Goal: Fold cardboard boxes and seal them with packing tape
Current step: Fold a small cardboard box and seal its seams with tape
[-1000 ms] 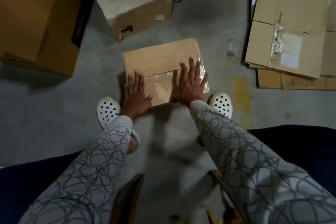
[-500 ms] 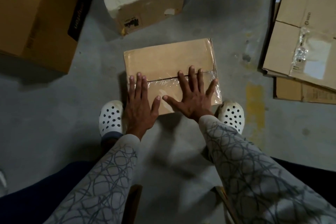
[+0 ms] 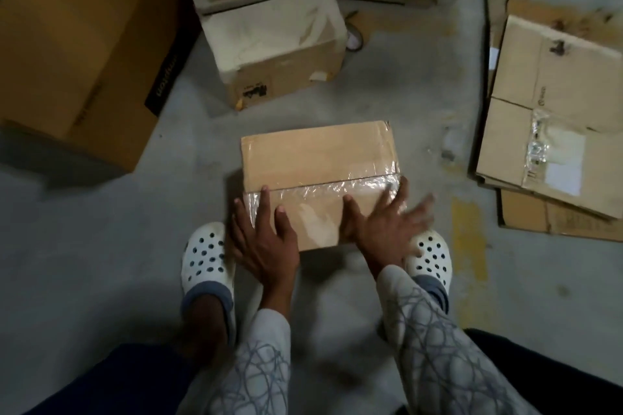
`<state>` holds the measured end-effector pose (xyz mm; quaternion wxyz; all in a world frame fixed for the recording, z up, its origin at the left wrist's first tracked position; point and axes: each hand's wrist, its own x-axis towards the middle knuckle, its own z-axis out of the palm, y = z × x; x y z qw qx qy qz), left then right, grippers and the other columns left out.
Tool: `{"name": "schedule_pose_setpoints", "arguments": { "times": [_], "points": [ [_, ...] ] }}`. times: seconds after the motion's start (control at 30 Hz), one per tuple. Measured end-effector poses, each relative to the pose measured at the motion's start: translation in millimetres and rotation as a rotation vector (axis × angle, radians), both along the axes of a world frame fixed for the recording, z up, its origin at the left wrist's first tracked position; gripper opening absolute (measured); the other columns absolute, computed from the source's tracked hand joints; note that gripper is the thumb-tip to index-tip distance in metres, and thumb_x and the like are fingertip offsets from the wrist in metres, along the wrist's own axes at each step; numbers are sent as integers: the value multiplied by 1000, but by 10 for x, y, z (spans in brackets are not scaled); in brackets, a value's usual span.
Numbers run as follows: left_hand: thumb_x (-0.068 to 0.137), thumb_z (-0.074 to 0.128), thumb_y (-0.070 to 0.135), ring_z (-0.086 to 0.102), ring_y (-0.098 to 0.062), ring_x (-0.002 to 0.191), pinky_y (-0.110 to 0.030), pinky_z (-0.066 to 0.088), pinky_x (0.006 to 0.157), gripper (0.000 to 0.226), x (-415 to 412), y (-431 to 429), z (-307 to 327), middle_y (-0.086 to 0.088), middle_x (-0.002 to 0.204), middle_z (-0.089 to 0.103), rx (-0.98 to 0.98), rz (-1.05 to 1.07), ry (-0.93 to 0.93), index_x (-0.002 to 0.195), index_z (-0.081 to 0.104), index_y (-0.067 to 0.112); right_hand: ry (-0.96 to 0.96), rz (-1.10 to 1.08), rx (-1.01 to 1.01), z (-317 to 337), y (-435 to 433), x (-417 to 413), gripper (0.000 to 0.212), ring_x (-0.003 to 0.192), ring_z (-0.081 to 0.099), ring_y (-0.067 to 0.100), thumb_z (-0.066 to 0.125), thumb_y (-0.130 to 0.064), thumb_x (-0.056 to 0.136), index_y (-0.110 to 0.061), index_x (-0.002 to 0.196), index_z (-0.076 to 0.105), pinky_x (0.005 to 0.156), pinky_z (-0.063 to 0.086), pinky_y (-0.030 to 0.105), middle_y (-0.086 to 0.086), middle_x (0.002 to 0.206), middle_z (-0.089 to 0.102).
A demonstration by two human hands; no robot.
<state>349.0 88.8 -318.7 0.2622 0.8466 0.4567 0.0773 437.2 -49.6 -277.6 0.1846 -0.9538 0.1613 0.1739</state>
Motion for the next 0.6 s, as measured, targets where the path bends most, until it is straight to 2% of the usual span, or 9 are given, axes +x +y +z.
{"name": "schedule_pose_setpoints", "arguments": {
  "times": [0.07,0.17,0.3,0.37,0.47,0.6],
  "points": [
    [99,57,38,46,-30,138,-47,34,113,48,72,12,24,-6,156,44,-60,53,-67,146,49,46,113,-191,168,-20,14,2,111,146,8,56,58,-87,73,-48,155,-5,112,24,71,20,162,1],
    [100,58,34,46,-31,136,-41,34,110,50,246,135,61,-8,155,44,-114,78,-75,147,48,47,50,-169,238,-49,62,186,112,139,24,56,69,-80,70,-49,154,2,112,29,62,20,152,20],
    [102,50,44,40,-32,142,-48,35,112,54,758,654,155,-2,164,29,-247,-40,29,151,31,57,14,-56,317,-69,239,650,114,134,33,54,77,-70,72,-43,157,5,112,31,56,19,149,26],
    [102,51,45,34,-31,147,-45,30,117,57,1078,1001,253,-2,167,21,-342,-116,38,152,27,57,6,-10,360,-60,383,904,117,133,34,51,81,-65,71,-40,158,7,115,28,54,18,148,26],
    [100,57,41,23,-32,151,-38,22,121,63,1400,1339,370,-10,167,15,-440,-146,51,155,27,51,-5,50,380,-84,596,1162,119,135,33,47,84,-61,70,-38,159,8,119,25,54,17,147,28],
    [97,55,55,2,-37,154,-57,11,123,72,1523,1670,313,-9,169,-7,-310,-139,211,156,15,54,4,171,433,-123,873,1246,121,129,41,47,86,-56,70,-38,160,7,117,30,54,17,140,34]
  ]
}}
